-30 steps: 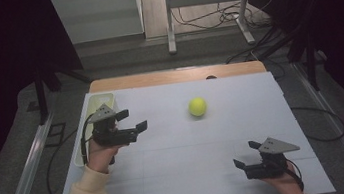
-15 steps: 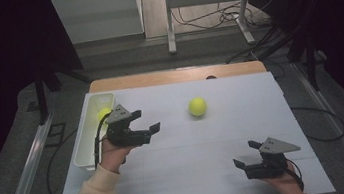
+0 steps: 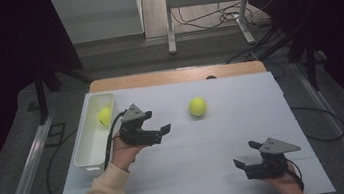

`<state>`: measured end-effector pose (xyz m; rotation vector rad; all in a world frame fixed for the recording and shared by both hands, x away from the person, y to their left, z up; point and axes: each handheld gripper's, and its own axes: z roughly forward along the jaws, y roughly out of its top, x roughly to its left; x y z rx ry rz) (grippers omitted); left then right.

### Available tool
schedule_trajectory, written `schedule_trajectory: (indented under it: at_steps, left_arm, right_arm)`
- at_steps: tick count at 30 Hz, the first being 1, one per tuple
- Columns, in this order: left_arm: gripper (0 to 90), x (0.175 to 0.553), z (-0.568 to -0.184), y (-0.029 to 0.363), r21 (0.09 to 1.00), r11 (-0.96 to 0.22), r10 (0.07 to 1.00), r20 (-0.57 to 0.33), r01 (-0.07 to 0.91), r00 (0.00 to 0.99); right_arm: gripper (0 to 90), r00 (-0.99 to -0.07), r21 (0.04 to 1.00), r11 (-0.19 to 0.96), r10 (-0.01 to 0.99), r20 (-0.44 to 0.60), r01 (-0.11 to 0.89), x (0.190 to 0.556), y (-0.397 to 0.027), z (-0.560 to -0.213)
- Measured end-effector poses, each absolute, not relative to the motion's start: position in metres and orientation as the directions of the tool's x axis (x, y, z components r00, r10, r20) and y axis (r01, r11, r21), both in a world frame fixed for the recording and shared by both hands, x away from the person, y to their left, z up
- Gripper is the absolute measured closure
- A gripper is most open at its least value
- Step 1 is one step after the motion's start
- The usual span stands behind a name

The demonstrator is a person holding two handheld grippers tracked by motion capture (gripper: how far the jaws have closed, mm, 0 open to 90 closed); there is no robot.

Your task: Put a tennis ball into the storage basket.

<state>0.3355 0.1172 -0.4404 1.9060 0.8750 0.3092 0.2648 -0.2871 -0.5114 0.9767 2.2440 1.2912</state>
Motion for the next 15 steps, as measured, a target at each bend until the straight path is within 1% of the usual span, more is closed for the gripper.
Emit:
schedule_trajectory:
  at_steps: [15]
  left_arm:
    - [13.7,0.361,-0.443,0.091,0.844,-0.282,0.703,-0.142,0.456,0.697]
  right_arm:
    - [13.3,-0.691,0.857,0.346,0.722,0.017,0.383,0.264,-0.288,-0.511]
